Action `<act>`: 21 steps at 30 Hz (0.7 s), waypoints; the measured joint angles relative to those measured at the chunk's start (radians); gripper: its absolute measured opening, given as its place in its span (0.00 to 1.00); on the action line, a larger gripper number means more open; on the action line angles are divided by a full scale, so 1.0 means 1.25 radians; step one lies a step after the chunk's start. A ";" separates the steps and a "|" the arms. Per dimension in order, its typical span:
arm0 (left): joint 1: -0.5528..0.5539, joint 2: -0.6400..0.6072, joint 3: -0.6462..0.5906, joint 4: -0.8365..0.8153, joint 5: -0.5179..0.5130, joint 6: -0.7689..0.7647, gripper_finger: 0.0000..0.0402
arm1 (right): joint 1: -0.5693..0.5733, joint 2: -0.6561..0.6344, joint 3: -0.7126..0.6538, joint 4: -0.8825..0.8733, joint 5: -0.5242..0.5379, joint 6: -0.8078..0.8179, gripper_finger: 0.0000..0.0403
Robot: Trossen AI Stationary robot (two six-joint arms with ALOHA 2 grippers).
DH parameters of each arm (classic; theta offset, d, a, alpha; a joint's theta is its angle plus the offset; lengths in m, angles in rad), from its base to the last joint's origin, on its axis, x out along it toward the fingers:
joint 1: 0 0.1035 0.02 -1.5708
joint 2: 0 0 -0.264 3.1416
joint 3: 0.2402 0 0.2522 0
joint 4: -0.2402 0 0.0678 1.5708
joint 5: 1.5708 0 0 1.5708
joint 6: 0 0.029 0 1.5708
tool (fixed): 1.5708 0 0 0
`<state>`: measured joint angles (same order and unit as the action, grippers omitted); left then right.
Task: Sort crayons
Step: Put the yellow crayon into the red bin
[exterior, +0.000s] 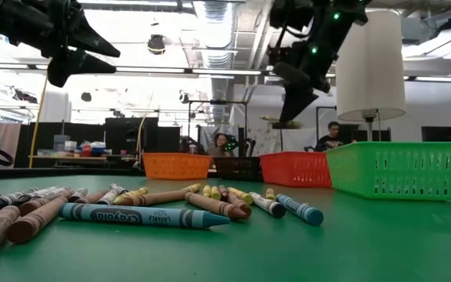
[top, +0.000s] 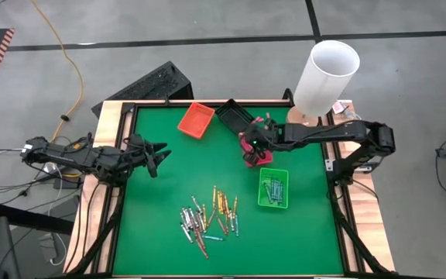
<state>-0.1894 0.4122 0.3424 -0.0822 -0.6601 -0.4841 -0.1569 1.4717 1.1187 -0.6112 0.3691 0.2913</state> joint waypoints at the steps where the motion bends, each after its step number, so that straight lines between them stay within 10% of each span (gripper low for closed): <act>1: 0.000 0.000 0.000 -0.005 0.000 0.000 0.45 | -0.003 -0.007 0.000 0.001 0.000 -0.001 0.01; 21: 0.000 0.000 0.000 -0.052 -0.001 -0.030 0.45 | -0.096 -0.036 -0.092 -0.010 0.013 0.148 0.01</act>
<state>-0.1894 0.4126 0.3428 -0.1471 -0.6617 -0.5216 -0.2774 1.4269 1.0036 -0.6243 0.3848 0.4767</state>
